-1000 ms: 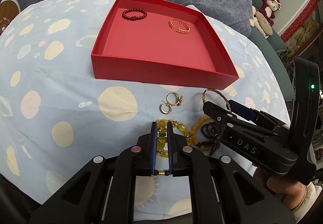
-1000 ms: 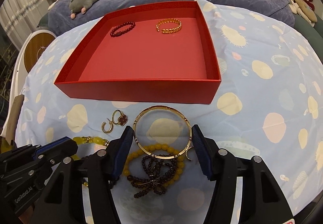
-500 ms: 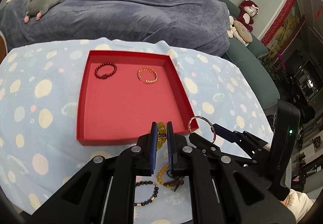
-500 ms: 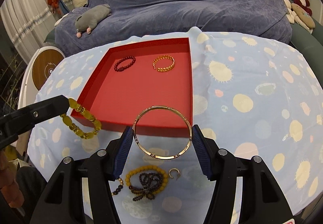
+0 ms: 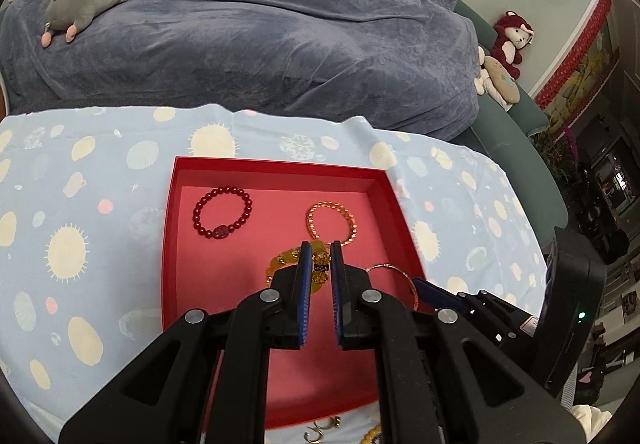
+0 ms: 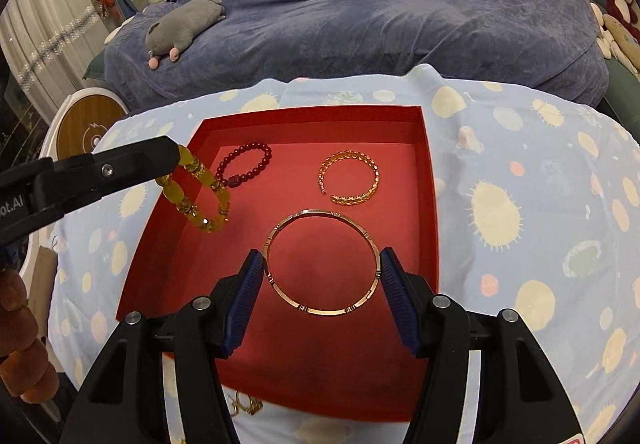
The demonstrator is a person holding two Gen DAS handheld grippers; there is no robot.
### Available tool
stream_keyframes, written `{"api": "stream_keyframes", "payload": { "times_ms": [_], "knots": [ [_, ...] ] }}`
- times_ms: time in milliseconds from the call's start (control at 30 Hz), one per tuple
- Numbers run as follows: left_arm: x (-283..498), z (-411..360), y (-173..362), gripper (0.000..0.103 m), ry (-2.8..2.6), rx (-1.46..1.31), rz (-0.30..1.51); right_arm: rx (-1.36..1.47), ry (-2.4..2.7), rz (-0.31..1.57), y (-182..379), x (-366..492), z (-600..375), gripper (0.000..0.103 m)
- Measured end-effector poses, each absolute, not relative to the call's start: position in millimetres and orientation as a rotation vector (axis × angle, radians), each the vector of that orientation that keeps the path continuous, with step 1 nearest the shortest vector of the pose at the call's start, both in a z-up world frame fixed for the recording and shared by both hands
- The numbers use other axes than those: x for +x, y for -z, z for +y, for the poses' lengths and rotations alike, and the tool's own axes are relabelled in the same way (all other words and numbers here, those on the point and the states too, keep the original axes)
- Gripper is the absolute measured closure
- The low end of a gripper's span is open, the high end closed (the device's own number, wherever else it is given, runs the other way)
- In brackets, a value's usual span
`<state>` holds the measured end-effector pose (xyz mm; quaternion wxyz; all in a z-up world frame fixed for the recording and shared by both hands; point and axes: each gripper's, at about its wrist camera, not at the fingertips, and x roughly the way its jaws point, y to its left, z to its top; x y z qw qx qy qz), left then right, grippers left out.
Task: Organize jewelry
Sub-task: 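Carry both bracelets into the red box and open both grippers, then withdraw and grasp the dark wooden bead bracelet with the left gripper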
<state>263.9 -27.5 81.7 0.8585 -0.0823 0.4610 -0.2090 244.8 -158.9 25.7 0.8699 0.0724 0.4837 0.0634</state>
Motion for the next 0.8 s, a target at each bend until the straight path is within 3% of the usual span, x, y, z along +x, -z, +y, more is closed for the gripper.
{"api": "stream_keyframes", "payload": {
  "times_ms": [400, 467, 533, 800],
  "knots": [
    [289, 4, -20, 0.093, 0.323, -0.141, 1.038, 0.087, -0.111, 1.069, 8, 282, -142, 0.045],
    [286, 6, -21, 0.087, 0.311, -0.14, 1.025, 0.088, -0.114, 1.063, 5, 283, -141, 0.045],
    [282, 8, -24, 0.069, 0.299, -0.139, 1.008, 0.083, -0.104, 1.054, 2, 280, -141, 0.044],
    [256, 1, -49, 0.068, 0.309, -0.097, 0.952, 0.109, -0.094, 1.009, -23, 251, -150, 0.043]
  ]
}}
